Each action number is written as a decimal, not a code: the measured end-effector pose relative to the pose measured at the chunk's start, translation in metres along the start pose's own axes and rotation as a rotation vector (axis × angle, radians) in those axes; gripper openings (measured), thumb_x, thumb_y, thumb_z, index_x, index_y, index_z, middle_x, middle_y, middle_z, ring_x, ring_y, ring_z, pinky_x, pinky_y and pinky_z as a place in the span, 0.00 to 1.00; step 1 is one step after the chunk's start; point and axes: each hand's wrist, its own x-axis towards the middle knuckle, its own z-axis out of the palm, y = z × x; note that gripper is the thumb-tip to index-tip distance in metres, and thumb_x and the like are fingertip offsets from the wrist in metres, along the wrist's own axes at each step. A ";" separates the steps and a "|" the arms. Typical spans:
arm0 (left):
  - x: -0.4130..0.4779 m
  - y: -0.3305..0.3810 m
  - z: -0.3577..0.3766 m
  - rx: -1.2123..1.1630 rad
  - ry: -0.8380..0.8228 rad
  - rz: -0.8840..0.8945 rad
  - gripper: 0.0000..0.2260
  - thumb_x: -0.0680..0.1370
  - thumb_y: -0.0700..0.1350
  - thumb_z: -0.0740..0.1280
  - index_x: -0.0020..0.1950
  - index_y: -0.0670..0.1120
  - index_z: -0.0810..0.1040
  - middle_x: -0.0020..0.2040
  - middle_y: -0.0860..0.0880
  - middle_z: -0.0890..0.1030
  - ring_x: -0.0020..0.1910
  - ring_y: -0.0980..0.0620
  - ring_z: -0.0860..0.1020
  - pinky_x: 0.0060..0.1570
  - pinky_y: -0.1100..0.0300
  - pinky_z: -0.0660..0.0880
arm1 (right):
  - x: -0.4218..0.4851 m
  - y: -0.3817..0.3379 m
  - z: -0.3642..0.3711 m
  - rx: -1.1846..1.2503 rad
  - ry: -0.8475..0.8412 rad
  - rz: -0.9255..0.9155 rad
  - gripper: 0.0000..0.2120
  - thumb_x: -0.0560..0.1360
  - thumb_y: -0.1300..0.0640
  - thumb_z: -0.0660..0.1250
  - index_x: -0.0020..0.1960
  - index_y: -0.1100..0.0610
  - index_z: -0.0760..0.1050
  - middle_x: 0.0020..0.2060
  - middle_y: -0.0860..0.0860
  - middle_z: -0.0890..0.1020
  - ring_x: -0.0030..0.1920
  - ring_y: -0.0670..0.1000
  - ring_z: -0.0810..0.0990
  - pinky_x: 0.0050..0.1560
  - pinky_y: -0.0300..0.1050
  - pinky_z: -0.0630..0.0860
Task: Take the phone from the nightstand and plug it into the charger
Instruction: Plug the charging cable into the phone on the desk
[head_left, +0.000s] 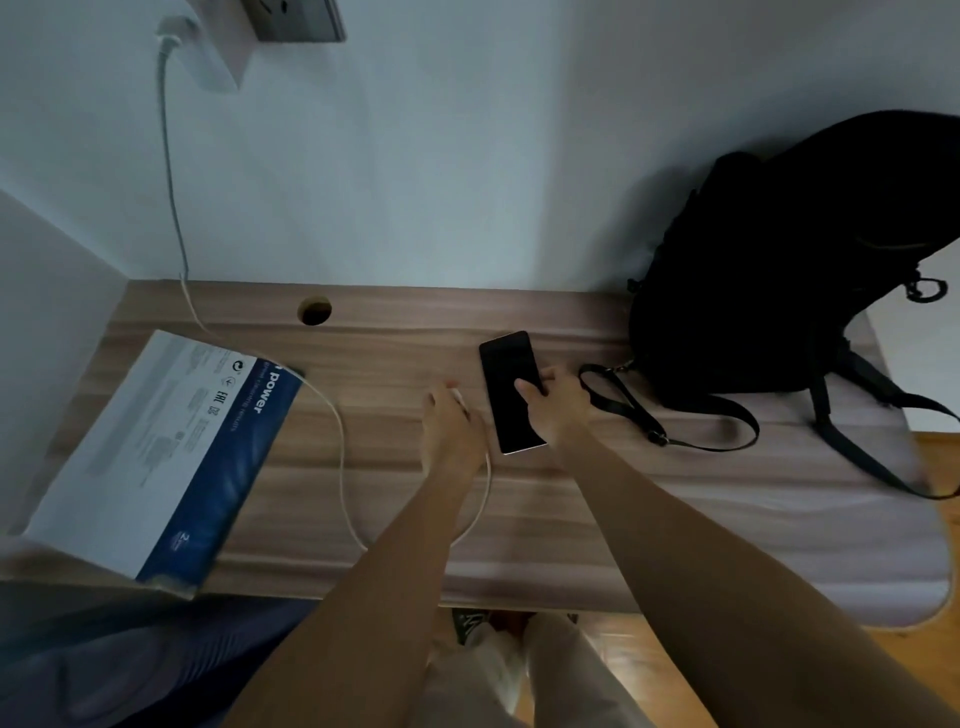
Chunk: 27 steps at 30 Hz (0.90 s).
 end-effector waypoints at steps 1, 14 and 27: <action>0.003 0.000 -0.002 0.003 0.008 -0.015 0.16 0.82 0.39 0.65 0.69 0.43 0.69 0.66 0.39 0.76 0.60 0.35 0.80 0.58 0.43 0.78 | 0.000 -0.001 0.002 -0.009 0.017 0.002 0.14 0.80 0.51 0.72 0.59 0.59 0.78 0.46 0.51 0.81 0.50 0.57 0.84 0.44 0.45 0.74; 0.002 -0.015 -0.009 -0.016 0.016 -0.037 0.11 0.80 0.40 0.69 0.61 0.48 0.76 0.59 0.47 0.81 0.54 0.43 0.83 0.55 0.45 0.82 | -0.010 0.001 0.015 -0.221 0.134 -0.101 0.17 0.81 0.49 0.70 0.58 0.64 0.75 0.60 0.60 0.78 0.60 0.59 0.78 0.53 0.43 0.67; -0.013 -0.027 -0.016 -0.472 -0.173 -0.092 0.07 0.80 0.37 0.73 0.56 0.42 0.78 0.48 0.42 0.85 0.52 0.36 0.86 0.54 0.43 0.85 | -0.036 -0.003 0.015 -0.487 0.092 -0.034 0.49 0.70 0.32 0.73 0.76 0.62 0.62 0.75 0.62 0.69 0.77 0.64 0.68 0.76 0.59 0.67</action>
